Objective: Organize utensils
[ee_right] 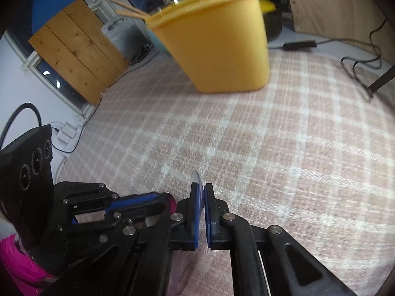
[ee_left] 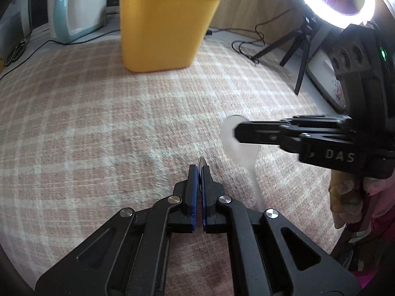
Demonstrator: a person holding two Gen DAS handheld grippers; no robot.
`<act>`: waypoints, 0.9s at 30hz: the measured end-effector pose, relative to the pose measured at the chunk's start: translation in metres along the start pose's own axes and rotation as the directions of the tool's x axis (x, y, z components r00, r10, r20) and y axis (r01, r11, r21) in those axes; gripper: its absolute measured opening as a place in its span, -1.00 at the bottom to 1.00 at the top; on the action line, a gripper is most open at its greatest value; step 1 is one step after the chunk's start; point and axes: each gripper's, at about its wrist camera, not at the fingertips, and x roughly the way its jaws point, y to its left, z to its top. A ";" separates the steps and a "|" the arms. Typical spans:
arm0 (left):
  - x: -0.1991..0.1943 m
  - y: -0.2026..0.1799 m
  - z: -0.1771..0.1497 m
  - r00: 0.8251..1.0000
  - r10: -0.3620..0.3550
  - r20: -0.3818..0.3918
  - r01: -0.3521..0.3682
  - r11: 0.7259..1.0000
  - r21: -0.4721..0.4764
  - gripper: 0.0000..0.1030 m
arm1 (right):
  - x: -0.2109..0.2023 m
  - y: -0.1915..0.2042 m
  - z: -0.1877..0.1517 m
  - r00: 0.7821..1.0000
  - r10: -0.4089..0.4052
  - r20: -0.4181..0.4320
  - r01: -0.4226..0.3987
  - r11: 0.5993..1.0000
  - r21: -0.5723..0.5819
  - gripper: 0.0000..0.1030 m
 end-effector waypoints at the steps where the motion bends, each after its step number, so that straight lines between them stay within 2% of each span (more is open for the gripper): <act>1: -0.005 0.001 0.002 1.000 0.001 0.011 -0.001 1.000 -0.005 -1.00 | -0.004 0.000 0.000 1.000 -0.004 0.008 0.004 1.000 0.003 -0.98; 8: -0.031 0.008 0.015 0.997 -0.001 0.072 0.002 1.000 -0.014 -1.00 | -0.034 -0.007 -0.001 0.996 -0.046 0.075 0.044 0.999 0.018 -0.97; 12: -0.020 0.017 0.017 0.998 -0.063 0.000 0.063 0.997 -0.050 -1.00 | -0.040 -0.012 -0.004 0.995 -0.058 0.079 0.057 0.998 0.012 -0.98; 14: -0.007 0.017 0.013 0.995 -0.072 -0.063 0.070 0.997 -0.043 -0.85 | -0.040 -0.014 -0.006 0.996 -0.053 0.078 0.051 0.998 0.027 -0.98; 15: -0.002 0.017 0.010 0.995 -0.047 -0.088 0.045 0.998 -0.032 -0.48 | -0.040 -0.014 -0.007 0.996 -0.051 0.077 0.048 0.998 0.033 -0.97; 16: 0.002 0.015 0.007 0.994 -0.028 -0.107 0.026 0.999 -0.022 -0.28 | -0.040 -0.016 -0.008 0.996 -0.049 0.075 0.046 0.998 0.039 -0.98; 19: 0.018 0.009 -0.002 0.991 0.044 -0.129 -0.039 0.998 0.040 -0.28 | -0.039 -0.016 -0.011 0.996 -0.048 0.071 0.045 0.998 0.048 -0.97; 24: 0.021 -0.005 -0.005 0.993 0.096 -0.071 -0.088 0.990 0.108 -0.29 | -0.041 -0.018 -0.014 0.996 -0.052 0.068 0.049 0.997 0.054 -0.97; 26: 0.023 -0.014 -0.008 0.991 0.116 -0.062 -0.106 0.984 0.145 -0.40 | -0.042 -0.020 -0.014 0.996 -0.054 0.072 0.050 0.997 0.062 -0.97; 27: 0.025 -0.018 -0.009 0.991 0.114 -0.062 -0.103 0.982 0.159 -0.63 | -0.043 -0.022 -0.014 0.996 -0.056 0.074 0.051 0.996 0.068 -0.97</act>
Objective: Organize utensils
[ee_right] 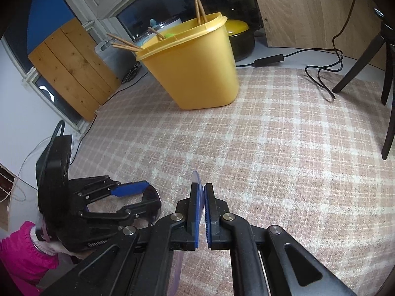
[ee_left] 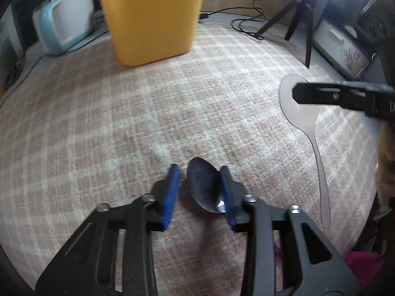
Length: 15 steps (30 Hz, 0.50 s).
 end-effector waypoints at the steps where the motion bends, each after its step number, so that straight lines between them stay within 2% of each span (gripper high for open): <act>1: 0.001 -0.002 0.000 1.000 -0.006 -0.002 0.006 1.000 0.005 -0.77 | 0.000 -0.001 0.000 1.000 -0.002 0.001 0.002 1.000 0.004 -0.97; 5: 0.004 -0.015 0.003 1.000 0.025 -0.005 -0.025 0.999 0.043 -0.85 | -0.002 -0.008 -0.001 1.000 -0.012 0.004 0.012 1.000 0.021 -0.97; 11: 0.014 -0.019 0.015 0.998 0.007 -0.056 -0.003 0.997 0.073 -0.92 | -0.002 -0.015 -0.004 1.000 -0.017 -0.007 0.017 0.999 0.035 -0.97; 15: 0.003 -0.010 0.021 0.999 -0.045 -0.026 0.045 0.999 0.009 -0.96 | -0.007 -0.014 -0.005 1.000 -0.024 0.013 0.024 0.999 0.033 -0.97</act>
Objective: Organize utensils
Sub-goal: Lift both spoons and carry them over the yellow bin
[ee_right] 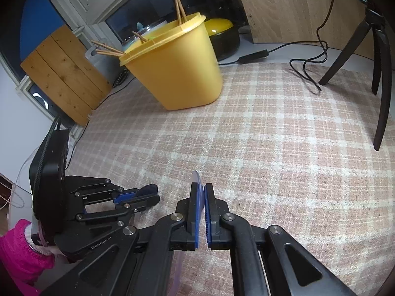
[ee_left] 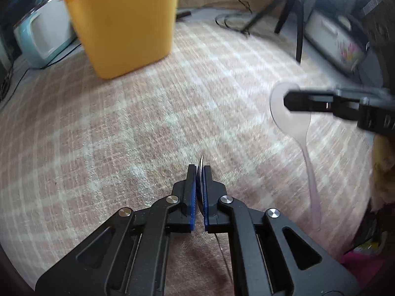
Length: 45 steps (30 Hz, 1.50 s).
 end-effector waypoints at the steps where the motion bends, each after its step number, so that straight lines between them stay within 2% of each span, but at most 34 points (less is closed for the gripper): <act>1: -0.007 0.003 0.002 1.000 -0.011 0.018 0.011 1.000 -0.025 -0.96 | -0.003 0.001 0.000 1.000 -0.004 0.010 0.004 1.000 -0.005 -0.97; 8: -0.053 0.020 0.014 0.989 -0.020 0.146 0.034 0.995 -0.098 -0.96 | -0.031 0.016 0.009 0.995 -0.028 0.095 0.033 0.998 -0.049 -0.97; 13: -0.085 0.032 0.018 0.974 -0.019 0.226 0.054 0.987 -0.149 -0.96 | -0.051 0.029 0.017 0.987 -0.034 0.160 0.047 0.996 -0.074 -0.97; 19: -0.108 0.040 0.024 0.954 0.012 0.300 0.042 0.984 -0.172 -0.96 | -0.067 0.043 0.027 0.976 -0.045 0.214 0.069 0.992 -0.108 -0.97; 25: -0.135 0.044 0.037 0.913 0.072 0.402 0.011 0.980 -0.201 -0.96 | -0.080 0.055 0.034 0.967 -0.036 0.253 0.070 0.990 -0.126 -0.97; 29: -0.152 0.042 0.050 0.882 0.108 0.458 -0.027 0.983 -0.179 -0.96 | -0.086 0.062 0.040 0.962 -0.033 0.272 0.073 0.988 -0.138 -0.97; 34: -0.165 0.045 0.066 0.854 0.119 0.507 -0.039 0.985 -0.166 -0.96 | -0.092 0.067 0.053 0.955 -0.030 0.294 0.074 0.988 -0.138 -0.97; 45: -0.174 0.054 0.102 0.814 0.134 0.565 -0.058 0.987 -0.152 -0.96 | -0.094 0.071 0.089 0.936 -0.044 0.349 0.100 0.985 -0.144 -0.97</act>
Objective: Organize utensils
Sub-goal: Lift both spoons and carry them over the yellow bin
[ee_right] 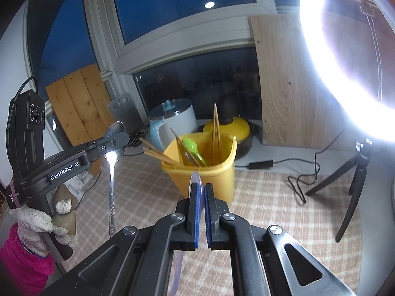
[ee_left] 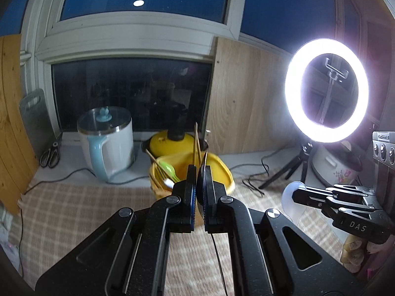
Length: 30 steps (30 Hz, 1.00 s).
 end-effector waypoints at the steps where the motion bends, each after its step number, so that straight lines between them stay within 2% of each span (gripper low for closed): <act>1: 0.003 0.003 0.005 1.000 0.001 0.005 -0.001 1.000 -0.004 -0.96 | 0.002 0.000 0.005 1.000 -0.006 0.010 0.006 1.000 -0.002 -0.97; 5: 0.016 0.019 0.021 1.000 -0.003 0.016 0.003 0.999 -0.042 -0.96 | 0.008 0.001 0.022 0.999 -0.026 0.040 0.027 0.999 -0.017 -0.97; 16: 0.064 0.067 0.070 0.995 0.078 0.063 -0.072 0.994 -0.087 -0.96 | 0.039 0.005 0.073 0.987 -0.095 0.127 0.103 0.993 -0.052 -0.97; 20: 0.083 0.078 0.081 0.994 0.084 0.063 -0.078 0.993 -0.091 -0.96 | 0.053 0.005 0.082 0.983 -0.117 0.141 0.124 0.991 -0.048 -0.97; 25: 0.106 0.084 0.082 0.996 0.068 0.050 -0.064 0.994 -0.086 -0.96 | 0.071 0.004 0.090 0.980 -0.138 0.142 0.146 0.988 -0.044 -0.97; 30: 0.122 0.094 0.085 0.999 0.027 0.047 -0.020 0.991 -0.134 -0.96 | 0.085 0.001 0.094 0.980 -0.149 0.132 0.155 0.987 -0.039 -0.97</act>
